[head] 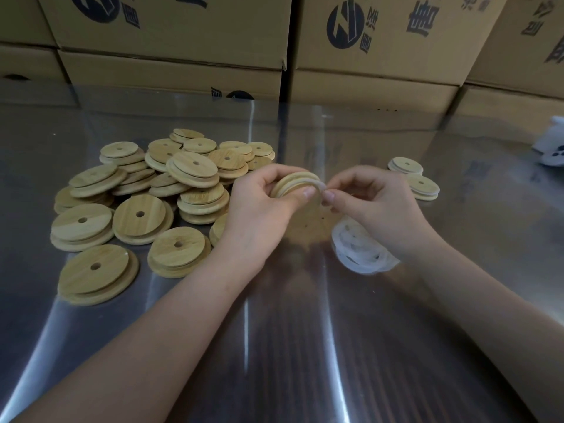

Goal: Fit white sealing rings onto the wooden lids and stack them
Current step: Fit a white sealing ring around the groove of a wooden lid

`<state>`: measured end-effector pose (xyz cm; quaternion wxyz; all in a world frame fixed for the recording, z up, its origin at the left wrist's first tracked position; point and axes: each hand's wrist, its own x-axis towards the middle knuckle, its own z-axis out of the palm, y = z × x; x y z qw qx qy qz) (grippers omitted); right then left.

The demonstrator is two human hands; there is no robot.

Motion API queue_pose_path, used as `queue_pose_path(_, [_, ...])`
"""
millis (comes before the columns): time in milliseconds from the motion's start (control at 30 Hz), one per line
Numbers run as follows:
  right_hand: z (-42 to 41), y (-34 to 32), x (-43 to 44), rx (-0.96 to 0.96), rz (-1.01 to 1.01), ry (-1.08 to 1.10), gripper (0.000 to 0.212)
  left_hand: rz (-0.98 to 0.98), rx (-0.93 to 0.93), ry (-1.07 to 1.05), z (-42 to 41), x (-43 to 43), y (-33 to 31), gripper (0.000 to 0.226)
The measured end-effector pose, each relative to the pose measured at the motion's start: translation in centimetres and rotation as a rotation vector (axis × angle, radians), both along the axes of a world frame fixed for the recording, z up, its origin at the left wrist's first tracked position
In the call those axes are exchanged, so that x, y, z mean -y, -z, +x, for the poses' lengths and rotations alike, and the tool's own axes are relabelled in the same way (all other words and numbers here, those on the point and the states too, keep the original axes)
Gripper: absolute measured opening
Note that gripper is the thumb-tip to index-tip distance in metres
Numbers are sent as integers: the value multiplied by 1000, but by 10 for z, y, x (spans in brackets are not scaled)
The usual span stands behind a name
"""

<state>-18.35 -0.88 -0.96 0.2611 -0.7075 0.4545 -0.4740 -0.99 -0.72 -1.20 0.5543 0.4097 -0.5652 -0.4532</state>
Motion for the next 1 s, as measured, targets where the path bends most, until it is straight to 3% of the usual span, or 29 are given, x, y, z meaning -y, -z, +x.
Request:
queue_pose_path(200, [-3,-4,1,3,18,11,21,26,40,15,1,1,0,17])
queue_pose_path(500, [-5,-5,0,54,75,-63,9,100,-29,67,2,0,0,18])
queue_pose_path(1000, [-4,-6,2,-4,57,-86,21,87,-34,42,-1,0,3,21])
